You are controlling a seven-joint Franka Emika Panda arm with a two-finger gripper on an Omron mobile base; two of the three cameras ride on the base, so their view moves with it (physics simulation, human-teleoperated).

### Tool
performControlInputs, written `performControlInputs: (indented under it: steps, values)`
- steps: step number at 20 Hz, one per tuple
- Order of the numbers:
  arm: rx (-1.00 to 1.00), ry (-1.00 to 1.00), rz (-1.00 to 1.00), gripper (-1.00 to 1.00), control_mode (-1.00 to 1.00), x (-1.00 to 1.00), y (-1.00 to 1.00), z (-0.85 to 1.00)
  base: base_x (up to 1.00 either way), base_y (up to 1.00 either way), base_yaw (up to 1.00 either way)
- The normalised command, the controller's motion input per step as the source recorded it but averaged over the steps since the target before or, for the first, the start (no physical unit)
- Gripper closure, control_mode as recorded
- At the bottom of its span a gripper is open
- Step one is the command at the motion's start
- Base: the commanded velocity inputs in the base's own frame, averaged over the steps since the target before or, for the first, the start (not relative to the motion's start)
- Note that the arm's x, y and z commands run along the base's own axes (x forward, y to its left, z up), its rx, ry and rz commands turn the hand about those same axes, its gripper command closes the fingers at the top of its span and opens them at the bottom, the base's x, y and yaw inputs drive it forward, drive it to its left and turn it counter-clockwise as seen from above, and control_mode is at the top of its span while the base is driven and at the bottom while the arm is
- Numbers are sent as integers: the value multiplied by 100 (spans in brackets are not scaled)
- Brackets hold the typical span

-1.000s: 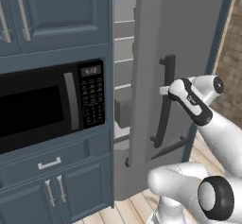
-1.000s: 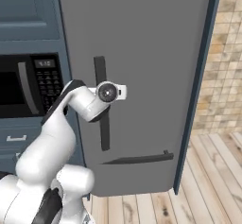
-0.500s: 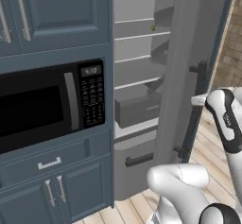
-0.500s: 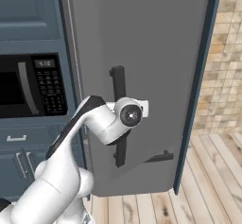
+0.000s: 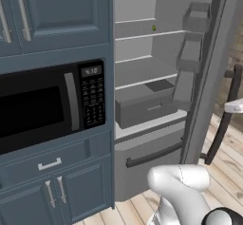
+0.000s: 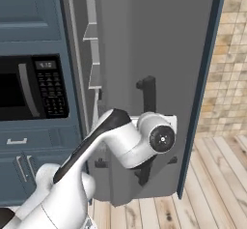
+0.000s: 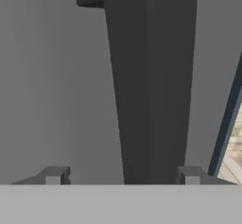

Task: There is a bowl on the dining counter. Grab a lemon wedge from the fridge and place it in the bowl. Then get the liquor bottle and glass cup from the cabinet and place them next to the bowl.

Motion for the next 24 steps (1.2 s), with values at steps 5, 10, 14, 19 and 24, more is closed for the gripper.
performControlInputs:
  steps: [5,10,14,19,24]
  values:
    - [-1,0,-1,-100,-100,-100,4,44,0,0,0]
    - [-9,0,0,-100,-100,-99,46,43,0,0,0]
    - [-17,5,0,-100,-100,-91,87,28,0,0,0]
    - [-17,13,0,-100,-100,-51,100,25,0,0,0]
    - [-14,23,-5,-100,-100,11,99,35,0,0,0]
